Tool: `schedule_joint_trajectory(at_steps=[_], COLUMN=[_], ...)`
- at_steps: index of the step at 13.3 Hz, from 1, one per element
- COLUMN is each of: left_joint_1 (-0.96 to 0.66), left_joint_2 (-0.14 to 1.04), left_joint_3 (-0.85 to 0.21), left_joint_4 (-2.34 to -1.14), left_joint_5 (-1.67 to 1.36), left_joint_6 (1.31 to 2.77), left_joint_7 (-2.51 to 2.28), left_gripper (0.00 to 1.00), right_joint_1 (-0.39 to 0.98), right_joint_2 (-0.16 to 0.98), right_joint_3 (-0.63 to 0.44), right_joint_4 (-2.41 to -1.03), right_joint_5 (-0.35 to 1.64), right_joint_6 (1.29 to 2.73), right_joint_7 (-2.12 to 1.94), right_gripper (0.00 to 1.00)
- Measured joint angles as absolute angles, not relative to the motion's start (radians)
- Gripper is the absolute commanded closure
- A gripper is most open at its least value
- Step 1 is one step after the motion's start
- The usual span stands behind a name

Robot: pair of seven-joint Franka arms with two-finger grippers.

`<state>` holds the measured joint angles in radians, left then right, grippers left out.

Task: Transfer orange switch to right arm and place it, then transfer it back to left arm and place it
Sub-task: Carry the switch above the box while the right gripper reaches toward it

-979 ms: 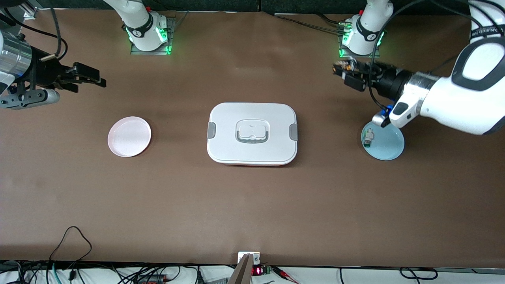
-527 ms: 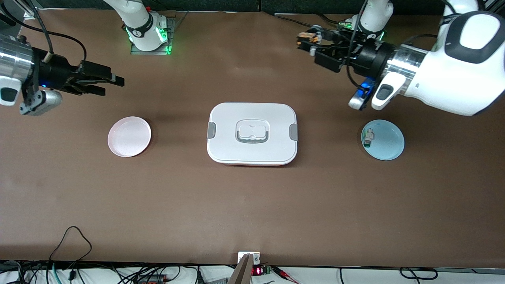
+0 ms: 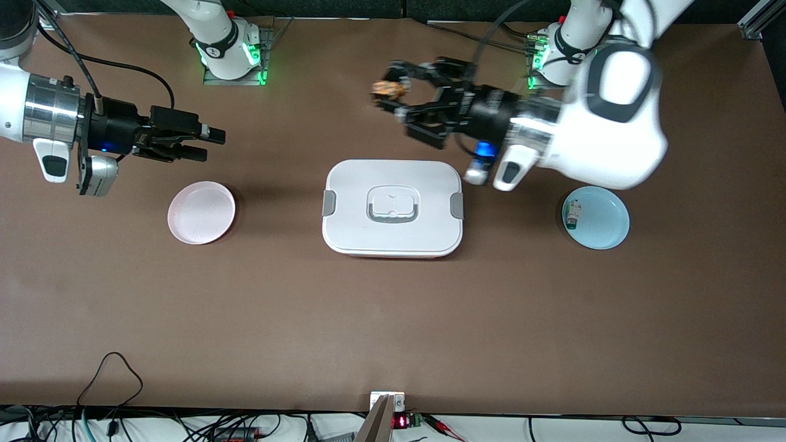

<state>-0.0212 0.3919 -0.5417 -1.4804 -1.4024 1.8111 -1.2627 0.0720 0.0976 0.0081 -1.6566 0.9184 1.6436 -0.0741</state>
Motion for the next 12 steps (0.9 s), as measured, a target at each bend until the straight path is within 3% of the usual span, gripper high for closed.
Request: schedule_joint_trajectory(at_steps=[12], left_joint_1=[-0.051], left_joint_2=[0.403], left_joint_3=[-0.538], left_joint_4=[-1.48], left_joint_5=[-1.416], left_joint_6=[1.857], left_joint_7=[-1.29], left_gripper=[0.88], right_joint_1=[0.073], right_joint_2=[0.098], right_joint_3=[0.049], right_joint_4=[-1.894], right_joint_5=[1.433], right_joint_6=[1.705], right_joint_7=[-0.389], right_gripper=[0.0])
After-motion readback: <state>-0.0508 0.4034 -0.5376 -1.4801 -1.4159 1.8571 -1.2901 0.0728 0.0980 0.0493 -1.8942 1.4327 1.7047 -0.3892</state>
